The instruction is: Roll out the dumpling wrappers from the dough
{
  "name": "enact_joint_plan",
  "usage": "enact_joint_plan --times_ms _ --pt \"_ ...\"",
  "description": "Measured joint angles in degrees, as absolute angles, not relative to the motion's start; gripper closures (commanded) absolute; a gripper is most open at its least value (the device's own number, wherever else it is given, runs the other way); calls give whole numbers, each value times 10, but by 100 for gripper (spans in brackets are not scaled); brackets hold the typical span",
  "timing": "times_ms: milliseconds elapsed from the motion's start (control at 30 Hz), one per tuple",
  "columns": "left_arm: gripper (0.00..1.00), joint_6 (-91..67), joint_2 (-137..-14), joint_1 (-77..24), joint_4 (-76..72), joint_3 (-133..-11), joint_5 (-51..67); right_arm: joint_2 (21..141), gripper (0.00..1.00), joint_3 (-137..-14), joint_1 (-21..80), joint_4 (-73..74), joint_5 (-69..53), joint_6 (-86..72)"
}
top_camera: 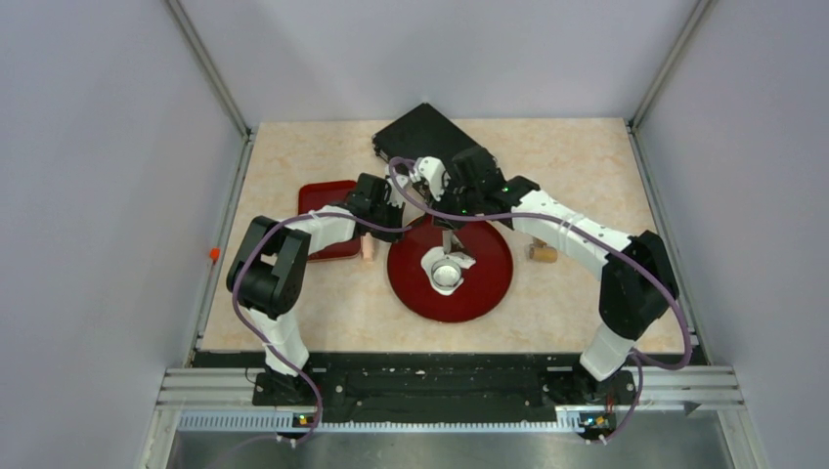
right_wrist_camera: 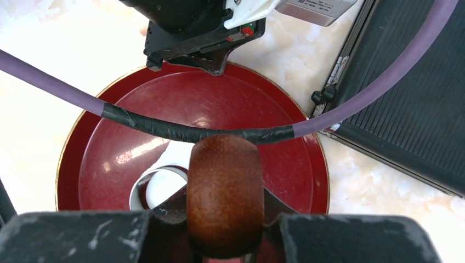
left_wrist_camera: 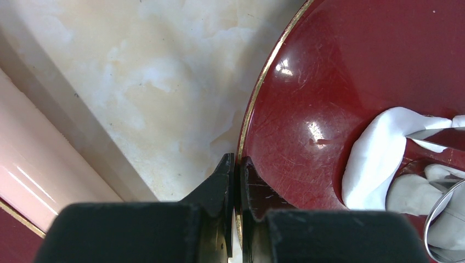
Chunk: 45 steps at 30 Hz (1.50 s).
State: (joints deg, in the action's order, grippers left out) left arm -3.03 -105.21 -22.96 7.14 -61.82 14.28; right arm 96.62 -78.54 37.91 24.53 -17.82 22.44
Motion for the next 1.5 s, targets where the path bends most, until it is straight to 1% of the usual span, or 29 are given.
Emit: enact_joint_plan --times_ms 233,467,667,800,933,1267,1500 --pt "100 -30 -1051 -230 70 -617 143 939 100 -792 381 260 -151 242" --pt "100 -30 -1051 -230 70 -617 143 831 100 -790 377 282 -115 286" --pt "100 -30 -1051 -230 70 -617 143 769 100 -728 377 310 -133 299" --pt "100 -30 -1051 -230 70 -617 143 768 100 -676 377 335 -159 299" --pt "100 -30 -1051 -230 70 -617 143 774 100 -651 377 343 -181 297" --pt "100 -30 -1051 -230 70 -617 143 802 100 -641 377 310 -215 282" --pt "100 -30 -1051 -229 71 -617 143 821 100 -641 377 270 -212 278"
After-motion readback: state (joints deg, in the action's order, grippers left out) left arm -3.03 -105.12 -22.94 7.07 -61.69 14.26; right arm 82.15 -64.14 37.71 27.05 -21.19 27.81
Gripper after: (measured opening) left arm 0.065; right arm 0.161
